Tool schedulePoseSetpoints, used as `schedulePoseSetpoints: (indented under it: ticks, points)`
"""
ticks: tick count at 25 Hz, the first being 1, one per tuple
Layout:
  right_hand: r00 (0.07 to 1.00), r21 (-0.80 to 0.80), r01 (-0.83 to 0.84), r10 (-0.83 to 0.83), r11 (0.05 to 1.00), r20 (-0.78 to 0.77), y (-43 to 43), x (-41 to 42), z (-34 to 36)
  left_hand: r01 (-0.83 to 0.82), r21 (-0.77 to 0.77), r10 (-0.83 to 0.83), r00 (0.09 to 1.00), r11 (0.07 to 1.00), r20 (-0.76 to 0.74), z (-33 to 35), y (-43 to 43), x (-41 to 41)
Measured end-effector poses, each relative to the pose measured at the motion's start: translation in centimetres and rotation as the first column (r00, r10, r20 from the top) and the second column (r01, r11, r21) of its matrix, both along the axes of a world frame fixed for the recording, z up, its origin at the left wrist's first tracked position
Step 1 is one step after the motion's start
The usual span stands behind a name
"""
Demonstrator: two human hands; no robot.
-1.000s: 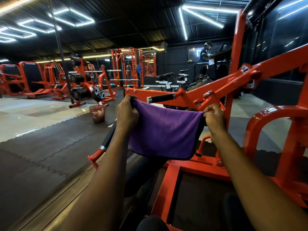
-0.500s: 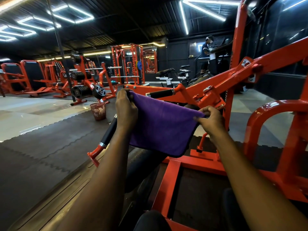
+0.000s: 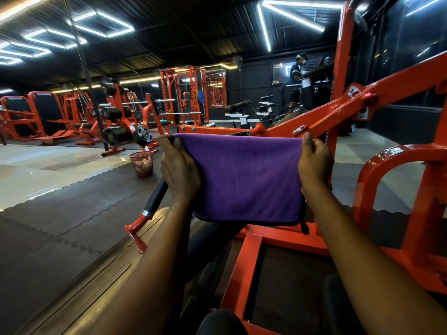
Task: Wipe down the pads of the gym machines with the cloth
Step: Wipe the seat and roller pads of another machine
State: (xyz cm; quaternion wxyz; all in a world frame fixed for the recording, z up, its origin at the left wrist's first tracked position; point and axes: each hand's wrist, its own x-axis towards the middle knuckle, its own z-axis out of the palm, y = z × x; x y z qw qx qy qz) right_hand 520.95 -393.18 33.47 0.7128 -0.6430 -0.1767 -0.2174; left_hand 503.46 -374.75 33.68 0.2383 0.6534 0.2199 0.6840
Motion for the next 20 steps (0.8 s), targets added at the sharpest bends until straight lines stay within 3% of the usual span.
schedulePoseSetpoints:
  ticks: [8, 9, 11, 13, 17, 20]
  points:
    - [0.989, 0.168, 0.109, -0.125, 0.98, 0.082, -0.7, -1.2, 0.0, -0.042, 0.135, 0.015, 0.981, 0.99, 0.194, -0.8, -1.0, -0.7]
    - [0.994, 0.106, 0.104, -0.106, 0.989, 0.017, -0.5, -0.9, 0.3, -0.062, 0.11, 0.044, 0.986, 0.992, 0.16, -0.6, -0.8, -0.6]
    - [0.969, -0.155, 0.027, -0.064, 0.988, -0.238, -0.1, 0.3, 0.2, -0.098, -0.029, 0.096, 0.992, 0.995, -0.08, -0.6, -0.4, -0.2]
    - [0.919, -0.246, -0.155, 0.049, 0.957, -0.39, 0.2, 1.8, -0.7, -0.121, -0.194, 0.064, 0.958, 0.974, -0.279, -1.0, 0.2, 0.1]
    - [0.876, -0.186, -0.431, 0.359, 0.883, -0.323, 0.6, 2.5, -2.2, -0.161, -0.314, 0.022, 0.915, 0.936, -0.403, -0.3, 0.4, -0.3]
    - [0.878, -0.203, -0.467, 0.426, 0.861, -0.218, 2.4, -0.1, -1.7, 0.066, -0.282, -0.218, 0.805, 0.957, -0.551, 1.9, -1.3, 0.5]
